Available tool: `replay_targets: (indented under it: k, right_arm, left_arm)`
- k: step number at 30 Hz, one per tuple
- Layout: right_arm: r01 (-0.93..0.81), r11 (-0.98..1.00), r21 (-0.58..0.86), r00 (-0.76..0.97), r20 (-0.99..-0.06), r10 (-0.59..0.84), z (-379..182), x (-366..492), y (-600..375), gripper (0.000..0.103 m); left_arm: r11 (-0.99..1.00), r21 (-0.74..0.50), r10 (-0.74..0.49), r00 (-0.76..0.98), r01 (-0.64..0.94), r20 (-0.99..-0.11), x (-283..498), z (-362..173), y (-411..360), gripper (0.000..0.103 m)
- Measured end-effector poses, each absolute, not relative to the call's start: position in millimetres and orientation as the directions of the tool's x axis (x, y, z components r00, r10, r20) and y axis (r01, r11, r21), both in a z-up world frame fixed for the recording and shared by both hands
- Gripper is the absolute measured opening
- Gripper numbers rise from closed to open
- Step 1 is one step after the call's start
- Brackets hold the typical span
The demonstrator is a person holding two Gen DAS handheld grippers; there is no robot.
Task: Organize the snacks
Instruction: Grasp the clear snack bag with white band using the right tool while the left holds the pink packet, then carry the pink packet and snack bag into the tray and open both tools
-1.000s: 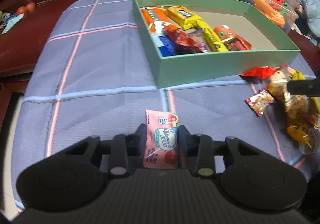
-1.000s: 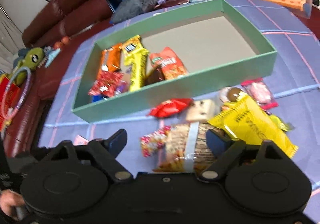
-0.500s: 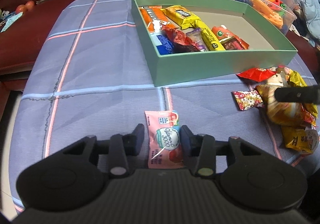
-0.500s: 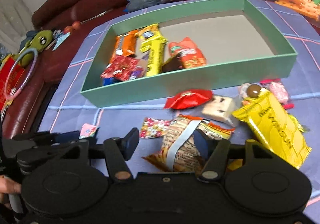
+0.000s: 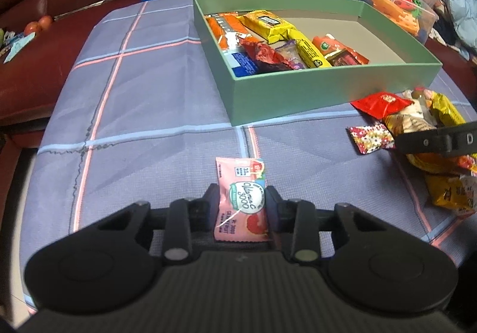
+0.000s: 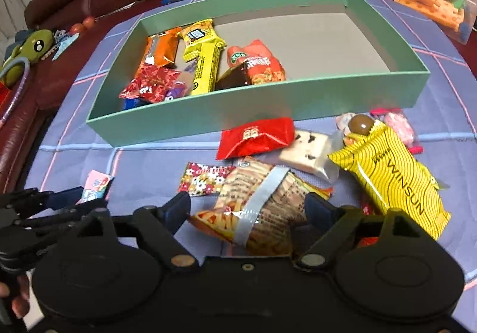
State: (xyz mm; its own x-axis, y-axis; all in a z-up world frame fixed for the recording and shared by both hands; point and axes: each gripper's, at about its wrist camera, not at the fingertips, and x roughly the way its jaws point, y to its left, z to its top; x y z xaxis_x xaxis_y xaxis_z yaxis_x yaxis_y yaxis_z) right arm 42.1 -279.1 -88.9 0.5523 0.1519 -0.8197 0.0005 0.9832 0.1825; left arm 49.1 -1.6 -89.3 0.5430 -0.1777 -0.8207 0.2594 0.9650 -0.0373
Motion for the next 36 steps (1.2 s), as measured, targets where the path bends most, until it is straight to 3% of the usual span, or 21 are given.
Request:
replay_targets:
  k: [13,17,18,20,36]
  right_arm:
    - [0.036,0.983,0.181,0.522,-0.842,0.136,-89.8,41.7,-287.3,0.085]
    - [0.023,0.981,0.195,0.529,-0.835,0.154,-93.9,41.4,-289.5,0.067]
    - [0.017,0.979,0.205,0.532,-0.830,0.165,-93.2,40.6,-290.3,0.056]
    - [0.002,0.975,0.222,0.534,-0.824,0.187,-90.5,40.2,-290.6,0.051]
    - [-0.062,0.941,0.331,0.592,-0.747,0.302,-62.3,28.4,-295.0,0.046]
  left_arm:
    - [0.971,-0.049,-0.168,0.526,0.233,-0.834,54.3,-88.0,-1.4,0.032]
    - [0.975,-0.041,-0.153,0.528,0.218,-0.835,53.6,-87.6,-2.5,0.031]
    - [0.976,-0.039,-0.149,0.528,0.214,-0.836,53.6,-87.0,-2.5,0.030]
    - [0.977,-0.038,-0.145,0.528,0.209,-0.837,53.8,-85.7,-2.5,0.030]
    - [0.965,-0.121,-0.236,0.570,0.232,-0.787,45.8,-46.5,-1.9,0.029]
